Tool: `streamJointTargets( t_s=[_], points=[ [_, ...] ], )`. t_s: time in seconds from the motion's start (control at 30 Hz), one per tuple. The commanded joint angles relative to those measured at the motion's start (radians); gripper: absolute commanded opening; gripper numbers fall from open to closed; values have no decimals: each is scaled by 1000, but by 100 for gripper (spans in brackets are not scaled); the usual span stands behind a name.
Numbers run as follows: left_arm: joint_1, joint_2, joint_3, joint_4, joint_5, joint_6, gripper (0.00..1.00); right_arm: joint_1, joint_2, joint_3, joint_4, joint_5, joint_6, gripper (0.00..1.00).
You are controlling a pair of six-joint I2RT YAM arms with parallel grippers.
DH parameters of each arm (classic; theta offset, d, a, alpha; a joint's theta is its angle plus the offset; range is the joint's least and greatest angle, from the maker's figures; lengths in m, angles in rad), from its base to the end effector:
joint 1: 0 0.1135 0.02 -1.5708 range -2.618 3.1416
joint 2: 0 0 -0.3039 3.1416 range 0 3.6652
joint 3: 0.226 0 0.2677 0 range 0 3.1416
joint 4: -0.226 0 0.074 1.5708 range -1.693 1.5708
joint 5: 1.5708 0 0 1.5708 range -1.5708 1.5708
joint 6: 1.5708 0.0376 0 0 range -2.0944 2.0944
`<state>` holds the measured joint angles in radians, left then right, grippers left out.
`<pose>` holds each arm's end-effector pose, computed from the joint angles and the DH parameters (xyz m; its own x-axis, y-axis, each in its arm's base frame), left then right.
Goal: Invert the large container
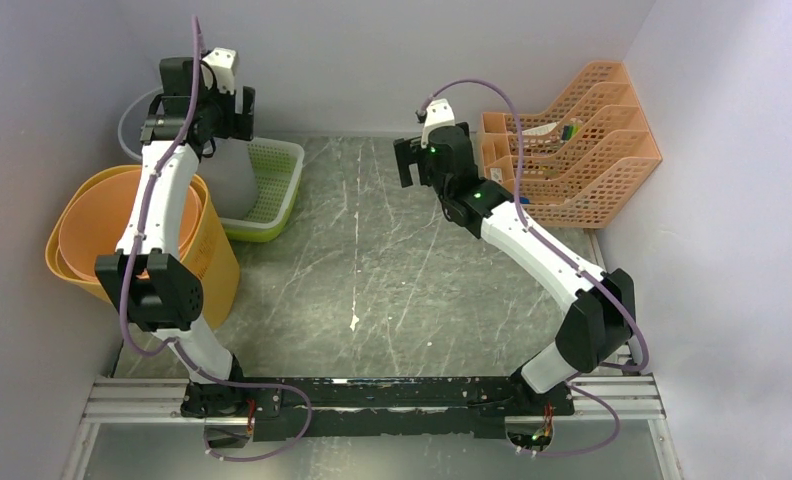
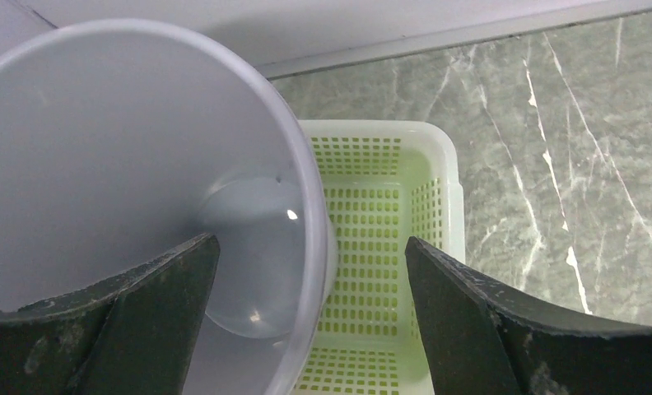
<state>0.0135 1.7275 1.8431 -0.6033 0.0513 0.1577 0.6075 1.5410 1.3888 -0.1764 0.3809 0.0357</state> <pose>0.4182 0.0037 0.4511 -0.4577 0.1507 -0.8762 0.1050 0.9878 0.1150 0.3208 0.2060 0.4019 -0.2734 -0.1497 -0.9502 -0.2314 0.9690 -0.0861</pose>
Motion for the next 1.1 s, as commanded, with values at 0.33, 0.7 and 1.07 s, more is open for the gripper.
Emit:
streamJointTargets(
  t_s=[0.33,0.7,1.07],
  points=[
    [9,74,26,-50,-26,-2,100,-51,-23,-43,34,-28,41,98],
    [8,11,-51,1,-70,-16,48,-63,-6,-54,39,-42,53,96],
    [8,-27,-60,70,-152,-24,7,-67,9,-59,44,-31,56,95]
  ],
)
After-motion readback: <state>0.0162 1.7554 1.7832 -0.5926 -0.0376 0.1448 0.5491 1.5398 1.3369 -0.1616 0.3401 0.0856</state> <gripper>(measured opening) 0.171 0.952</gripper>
